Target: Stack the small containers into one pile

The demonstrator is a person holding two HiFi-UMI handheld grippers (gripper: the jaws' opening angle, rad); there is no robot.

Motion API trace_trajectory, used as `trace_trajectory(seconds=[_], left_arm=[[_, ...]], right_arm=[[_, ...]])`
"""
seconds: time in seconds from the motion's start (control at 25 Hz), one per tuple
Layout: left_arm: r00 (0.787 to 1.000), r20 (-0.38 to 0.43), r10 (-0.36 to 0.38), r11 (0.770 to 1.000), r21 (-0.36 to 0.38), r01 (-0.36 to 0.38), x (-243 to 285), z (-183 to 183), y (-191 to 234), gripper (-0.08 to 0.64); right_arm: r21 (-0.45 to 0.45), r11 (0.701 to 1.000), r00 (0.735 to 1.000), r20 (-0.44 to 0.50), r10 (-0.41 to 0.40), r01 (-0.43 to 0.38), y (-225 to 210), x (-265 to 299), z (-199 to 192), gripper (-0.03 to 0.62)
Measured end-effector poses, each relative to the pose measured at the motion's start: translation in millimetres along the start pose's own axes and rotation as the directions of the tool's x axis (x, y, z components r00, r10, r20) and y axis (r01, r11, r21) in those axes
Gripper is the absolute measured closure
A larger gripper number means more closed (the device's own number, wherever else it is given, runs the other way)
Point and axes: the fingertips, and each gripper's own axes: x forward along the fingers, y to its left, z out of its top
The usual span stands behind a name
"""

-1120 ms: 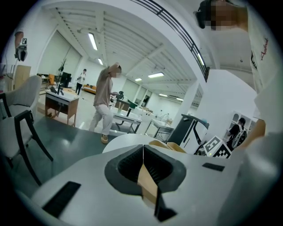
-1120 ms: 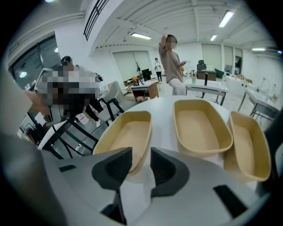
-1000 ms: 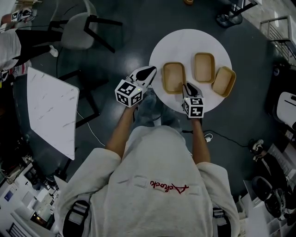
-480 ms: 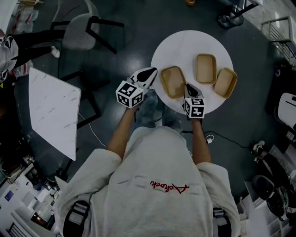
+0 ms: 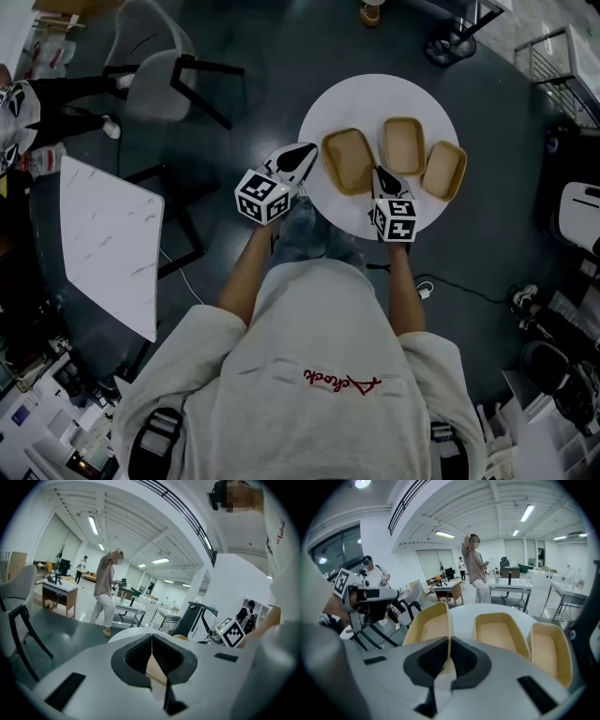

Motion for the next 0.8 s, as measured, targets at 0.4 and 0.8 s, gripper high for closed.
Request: trace_trajectory(seconds=[0.4, 0.8], left_arm=[[0.998, 0.023, -0.053, 0.997, 0.059, 0.051, 23.7, 36.6, -22.2, 0.548], [0.99, 0.005, -0.139, 0.985, 0.104, 0.138, 64.6, 60.5, -50.5, 0.548]], right_arm=[[0.027, 0.995, 0.989, 0.104, -0.101, 0.099, -50.2, -27.5, 48.3, 0.56], [0.094, 0.973, 0.967, 0.13, -0.221, 0.21, -112.1, -62.9, 57.2, 0.56]])
